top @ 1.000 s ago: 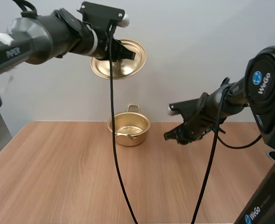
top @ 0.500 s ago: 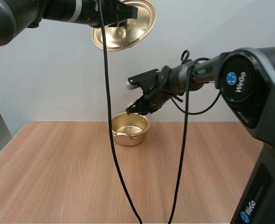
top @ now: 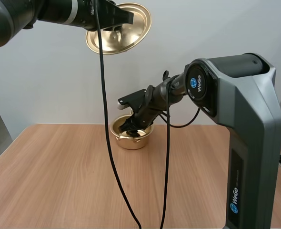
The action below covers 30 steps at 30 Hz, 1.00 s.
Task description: Open the pot, put the car inside, and close it
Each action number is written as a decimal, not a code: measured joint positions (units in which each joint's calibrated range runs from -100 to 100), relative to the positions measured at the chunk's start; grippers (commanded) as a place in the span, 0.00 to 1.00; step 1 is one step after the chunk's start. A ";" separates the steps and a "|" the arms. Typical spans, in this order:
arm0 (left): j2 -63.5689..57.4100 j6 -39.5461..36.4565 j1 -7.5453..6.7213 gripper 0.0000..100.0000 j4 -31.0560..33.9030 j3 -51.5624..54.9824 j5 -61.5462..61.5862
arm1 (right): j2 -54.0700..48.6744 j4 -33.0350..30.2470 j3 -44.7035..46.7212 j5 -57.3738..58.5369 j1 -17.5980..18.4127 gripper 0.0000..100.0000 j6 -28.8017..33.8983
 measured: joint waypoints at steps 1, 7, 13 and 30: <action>0.10 0.00 0.00 0.00 0.00 0.00 0.00 | -0.28 0.00 0.00 0.36 -0.17 0.51 0.12; 2.17 0.00 0.00 0.00 0.00 0.00 -3.41 | -5.32 1.83 0.00 6.10 -3.62 0.00 2.40; 7.92 0.00 0.00 0.00 3.90 0.00 -4.42 | -15.20 4.26 4.57 10.92 -9.87 0.00 2.40; 28.79 4.31 -3.37 0.00 5.04 6.03 -6.17 | -45.42 4.22 28.83 6.73 -17.31 0.00 0.87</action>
